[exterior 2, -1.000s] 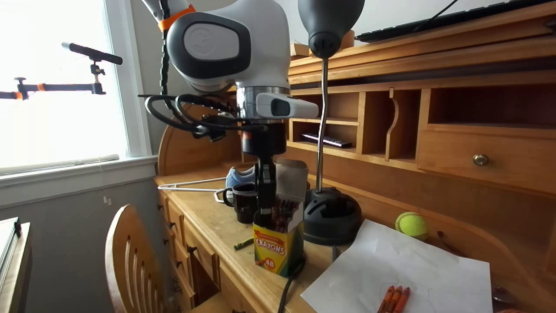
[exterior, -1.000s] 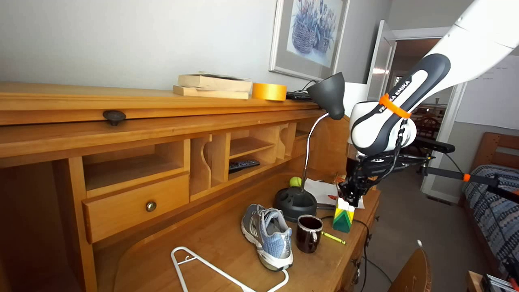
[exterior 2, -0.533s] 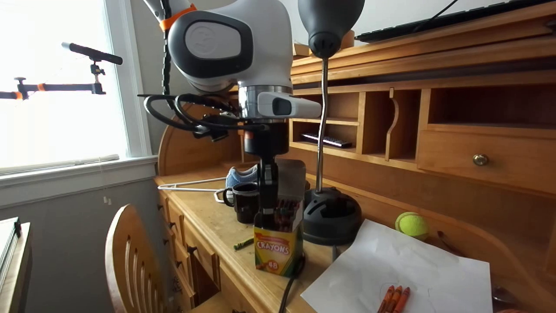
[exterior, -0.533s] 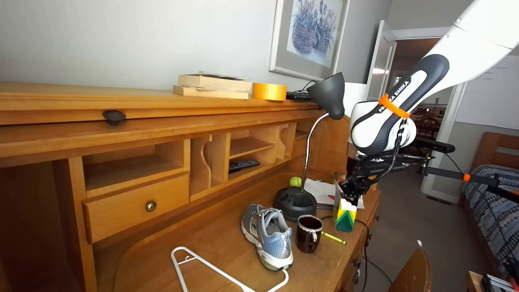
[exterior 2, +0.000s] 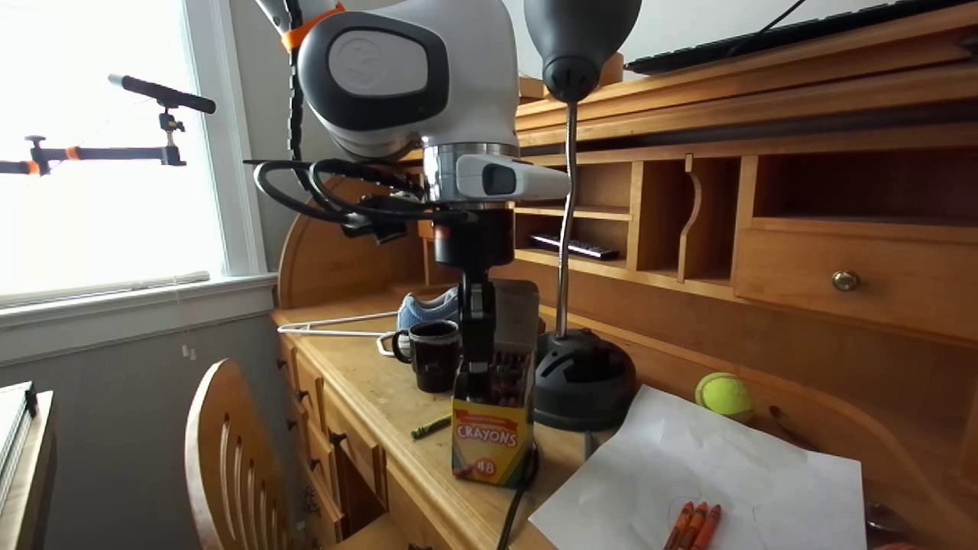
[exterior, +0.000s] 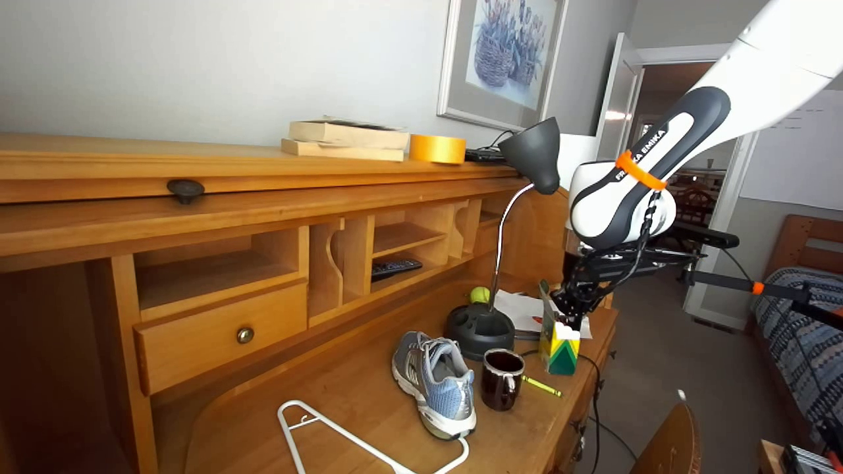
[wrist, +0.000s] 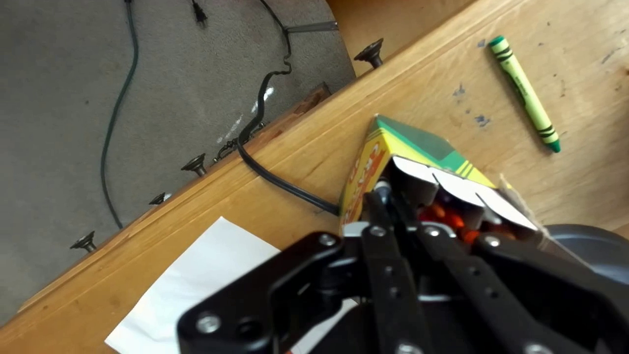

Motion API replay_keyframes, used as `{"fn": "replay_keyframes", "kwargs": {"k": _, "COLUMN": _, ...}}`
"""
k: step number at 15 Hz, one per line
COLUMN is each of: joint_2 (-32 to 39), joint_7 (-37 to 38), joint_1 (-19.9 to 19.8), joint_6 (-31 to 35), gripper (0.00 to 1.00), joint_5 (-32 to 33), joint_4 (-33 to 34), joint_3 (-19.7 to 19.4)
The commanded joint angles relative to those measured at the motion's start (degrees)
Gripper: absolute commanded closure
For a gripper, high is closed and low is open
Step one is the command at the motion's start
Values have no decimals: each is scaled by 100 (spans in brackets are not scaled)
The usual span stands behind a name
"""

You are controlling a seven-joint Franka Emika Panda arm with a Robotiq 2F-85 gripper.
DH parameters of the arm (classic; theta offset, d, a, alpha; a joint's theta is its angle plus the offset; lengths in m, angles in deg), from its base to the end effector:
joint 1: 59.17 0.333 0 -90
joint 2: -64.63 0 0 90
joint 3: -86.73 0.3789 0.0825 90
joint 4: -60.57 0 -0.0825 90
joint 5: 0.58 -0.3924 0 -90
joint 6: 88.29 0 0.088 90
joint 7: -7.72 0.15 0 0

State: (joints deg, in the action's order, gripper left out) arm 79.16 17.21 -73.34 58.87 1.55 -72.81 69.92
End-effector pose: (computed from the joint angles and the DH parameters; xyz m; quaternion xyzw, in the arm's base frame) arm 0.4623 -0.2797 0.2452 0.9440 -0.3267 -0.0103 0.0452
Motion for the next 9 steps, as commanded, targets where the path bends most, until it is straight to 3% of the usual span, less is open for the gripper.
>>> {"fn": "replay_keyframes", "kwargs": {"k": 1, "joint_2": -80, "joint_7": 268, "joint_1": 100, "joint_6": 24, "gripper": 98, "joint_5": 257, "joint_4": 1, "joint_3": -122}}
{"fn": "replay_keyframes", "kwargs": {"k": 9, "joint_2": -255, "joint_7": 626, "joint_1": 216, "joint_6": 69, "gripper": 98, "joint_5": 701, "joint_4": -27, "joint_3": -228}}
